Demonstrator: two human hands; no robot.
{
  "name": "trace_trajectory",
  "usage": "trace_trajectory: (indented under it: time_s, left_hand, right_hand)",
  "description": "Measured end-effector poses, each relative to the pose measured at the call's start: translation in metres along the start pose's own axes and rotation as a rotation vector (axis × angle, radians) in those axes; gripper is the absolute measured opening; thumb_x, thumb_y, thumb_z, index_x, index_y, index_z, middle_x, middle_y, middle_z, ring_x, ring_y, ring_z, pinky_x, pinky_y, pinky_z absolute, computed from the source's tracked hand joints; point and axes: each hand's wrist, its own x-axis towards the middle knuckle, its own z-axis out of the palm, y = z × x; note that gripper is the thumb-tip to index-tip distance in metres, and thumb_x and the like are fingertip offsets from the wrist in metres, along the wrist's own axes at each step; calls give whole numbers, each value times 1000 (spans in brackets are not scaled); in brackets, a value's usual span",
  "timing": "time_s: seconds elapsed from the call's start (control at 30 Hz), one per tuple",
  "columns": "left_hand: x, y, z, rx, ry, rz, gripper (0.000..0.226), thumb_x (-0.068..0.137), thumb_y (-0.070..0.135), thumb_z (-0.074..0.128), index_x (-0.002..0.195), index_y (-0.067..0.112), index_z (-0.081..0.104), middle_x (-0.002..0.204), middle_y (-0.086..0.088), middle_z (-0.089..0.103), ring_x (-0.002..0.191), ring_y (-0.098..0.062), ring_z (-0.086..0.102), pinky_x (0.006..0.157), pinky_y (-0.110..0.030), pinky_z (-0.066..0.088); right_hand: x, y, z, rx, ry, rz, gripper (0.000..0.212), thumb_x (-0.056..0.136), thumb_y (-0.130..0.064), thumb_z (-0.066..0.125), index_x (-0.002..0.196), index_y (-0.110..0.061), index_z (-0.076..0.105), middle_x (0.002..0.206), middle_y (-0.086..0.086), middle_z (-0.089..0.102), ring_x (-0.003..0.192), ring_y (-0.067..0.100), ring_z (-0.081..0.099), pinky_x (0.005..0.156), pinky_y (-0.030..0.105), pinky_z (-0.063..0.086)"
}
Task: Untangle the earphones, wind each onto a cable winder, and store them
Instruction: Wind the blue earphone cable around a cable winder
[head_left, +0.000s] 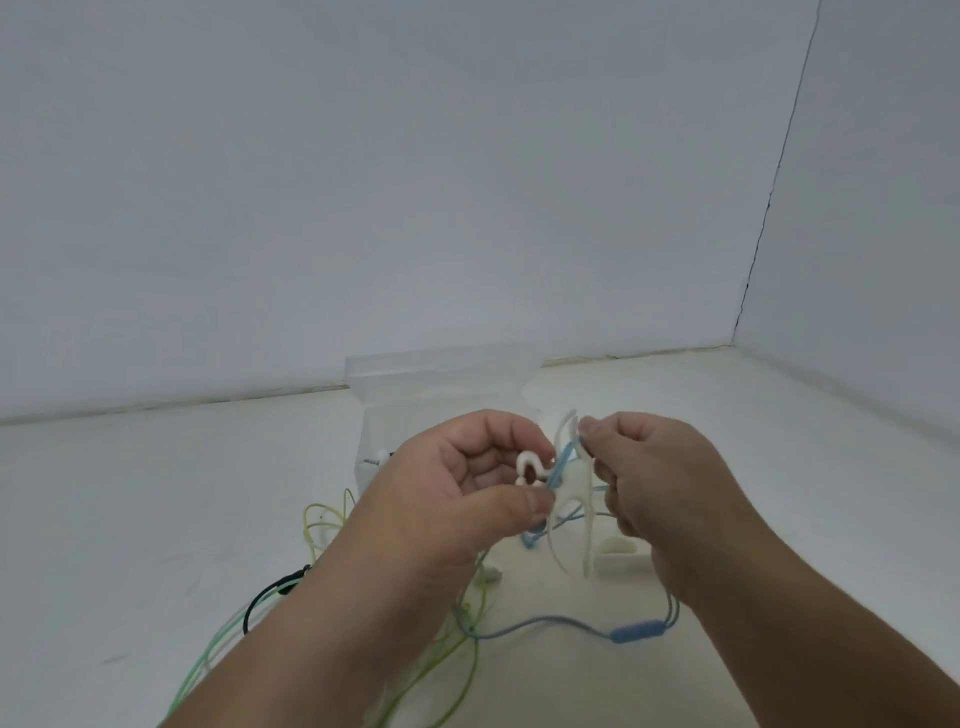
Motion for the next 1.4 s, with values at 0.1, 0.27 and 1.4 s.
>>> trace_trajectory:
  time_s: [0.1,0.27,1.4]
  left_hand:
    - [-2,1,0,125,-68,-88,23,59,6,72,79,18,74,76,-7,66,67,-18,59,65,-25,48]
    - [-2,0,4,187,-108,-179,25,62,-1,64,73,19,75,68,-2,64,61,-14,58,59,-19,49]
    - [12,4,-24,88,602,67,28,80,-11,66,77,17,72,70,-2,68,69,-17,62,87,-39,49]
  right_hand:
    - [2,-5,-5,104,112,-62,34,97,-31,59,68,-13,63,60,5,38,55,20,32,52,33,27]
    - [-1,-11,-8,105,182,-177,35,97,-32,58,66,-16,60,53,-1,36,51,19,30,51,30,27]
    - [-30,-26,-4,-307,-863,-200,36,102,-36,49,77,-20,70,54,-13,42,52,12,33,51,22,31]
